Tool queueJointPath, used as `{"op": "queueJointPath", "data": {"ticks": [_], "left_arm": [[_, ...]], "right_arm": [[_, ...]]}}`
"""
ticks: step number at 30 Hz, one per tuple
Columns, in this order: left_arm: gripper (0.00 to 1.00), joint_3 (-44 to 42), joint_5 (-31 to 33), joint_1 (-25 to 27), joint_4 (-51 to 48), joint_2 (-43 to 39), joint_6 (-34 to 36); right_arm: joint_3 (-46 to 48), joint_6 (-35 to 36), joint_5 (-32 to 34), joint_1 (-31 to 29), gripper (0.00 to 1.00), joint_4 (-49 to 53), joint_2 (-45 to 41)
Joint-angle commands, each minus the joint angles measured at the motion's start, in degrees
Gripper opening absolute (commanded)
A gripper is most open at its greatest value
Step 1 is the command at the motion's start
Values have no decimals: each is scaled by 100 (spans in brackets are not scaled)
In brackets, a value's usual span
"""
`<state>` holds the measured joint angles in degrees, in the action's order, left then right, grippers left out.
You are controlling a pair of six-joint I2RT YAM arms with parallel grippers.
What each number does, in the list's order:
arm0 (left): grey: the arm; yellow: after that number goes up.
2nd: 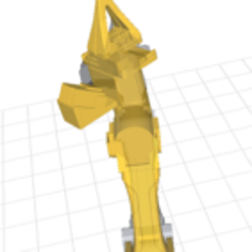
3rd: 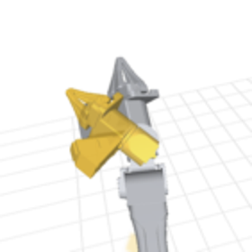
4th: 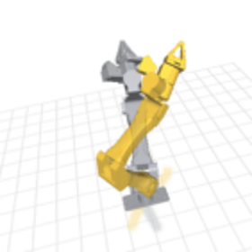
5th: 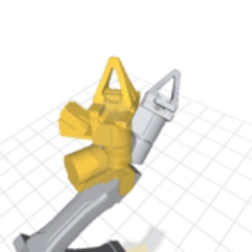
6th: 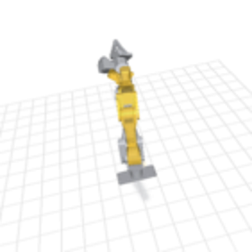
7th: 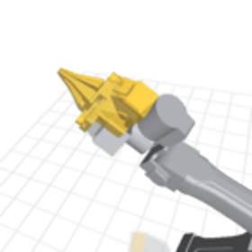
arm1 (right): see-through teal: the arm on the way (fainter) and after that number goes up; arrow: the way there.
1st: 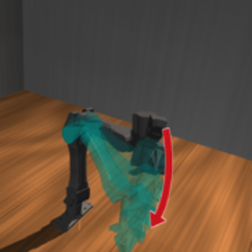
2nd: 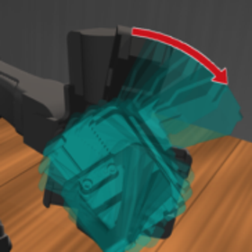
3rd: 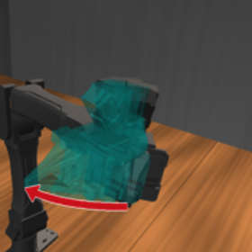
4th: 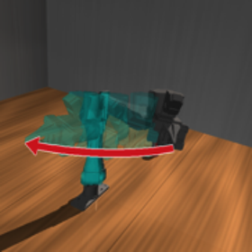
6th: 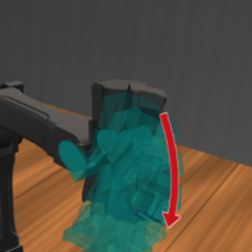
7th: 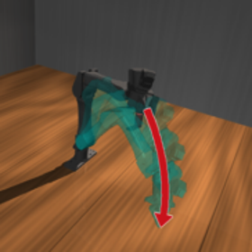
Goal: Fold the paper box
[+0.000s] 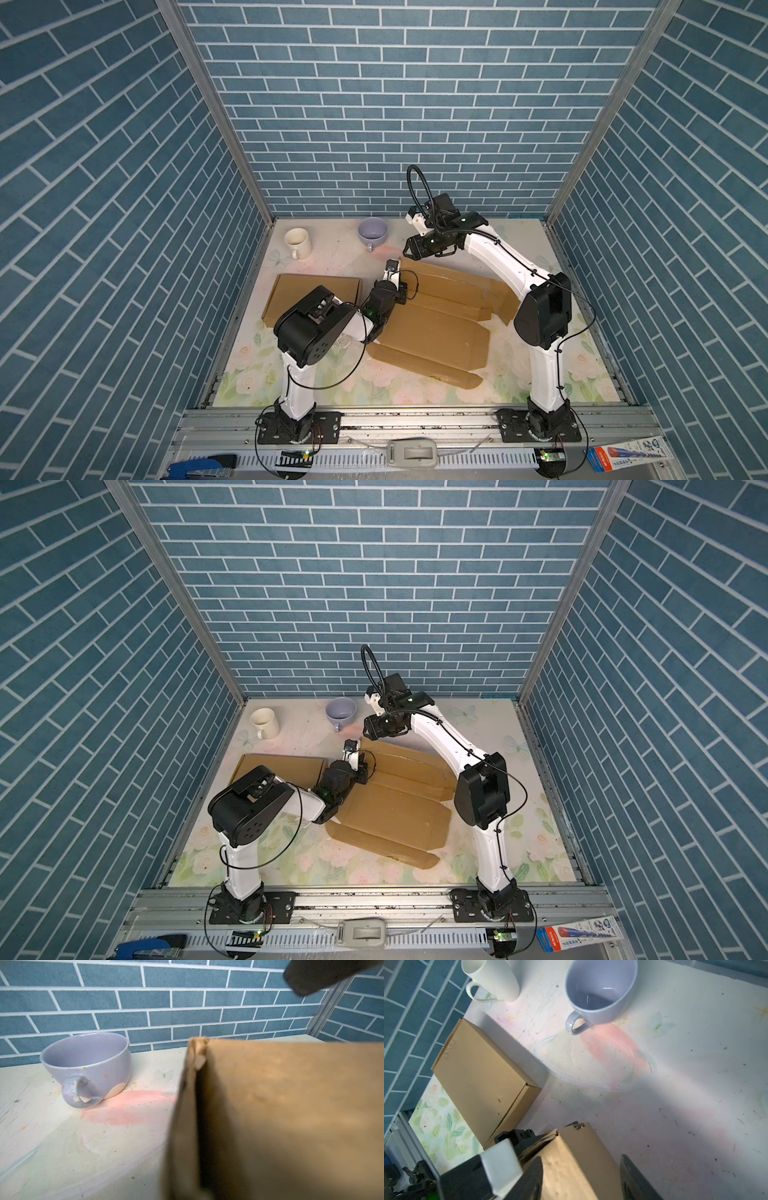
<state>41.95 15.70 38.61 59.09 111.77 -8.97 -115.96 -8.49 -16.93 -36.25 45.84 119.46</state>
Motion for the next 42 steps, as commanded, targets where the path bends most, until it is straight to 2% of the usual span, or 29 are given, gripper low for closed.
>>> {"op": "queueJointPath", "data": {"ticks": [1,6,9,12,14,17,23,25,27,30,34,37,42], "left_arm": [[0,-144,90,37,-168,138,-17],[0,-177,163,33,-152,61,-23],[10,-179,269,25,-173,-28,-34],[14,-178,313,-8,-337,-123,-46],[11,-178,302,-11,-406,-110,7],[0,-174,335,-3,-398,-67,-23],[0,-407,554,24,-216,-106,-6],[0,-534,728,33,-112,-162,16],[0,-652,934,57,-19,-242,14],[0,-776,1279,138,56,-373,18],[0,-786,1684,301,113,-380,123],[0,-799,1795,349,142,-345,146],[0,-787,1706,351,107,-300,128]], "right_arm": [[-6,140,61,-81,58,257,346],[364,234,189,-148,58,197,352],[502,268,216,-154,57,180,296],[550,281,238,-154,57,137,240],[532,278,212,-152,57,134,236],[433,272,155,-148,57,211,154],[517,221,273,179,62,213,-775],[777,-88,427,408,61,140,-1210],[1131,-703,781,652,59,101,-1698],[2149,-1667,1150,914,58,-89,-2626],[3194,-2247,1810,973,61,-65,-3479],[3444,-2494,1712,1051,64,150,-3677],[3796,-2723,1227,1289,67,-55,-3640]]}}
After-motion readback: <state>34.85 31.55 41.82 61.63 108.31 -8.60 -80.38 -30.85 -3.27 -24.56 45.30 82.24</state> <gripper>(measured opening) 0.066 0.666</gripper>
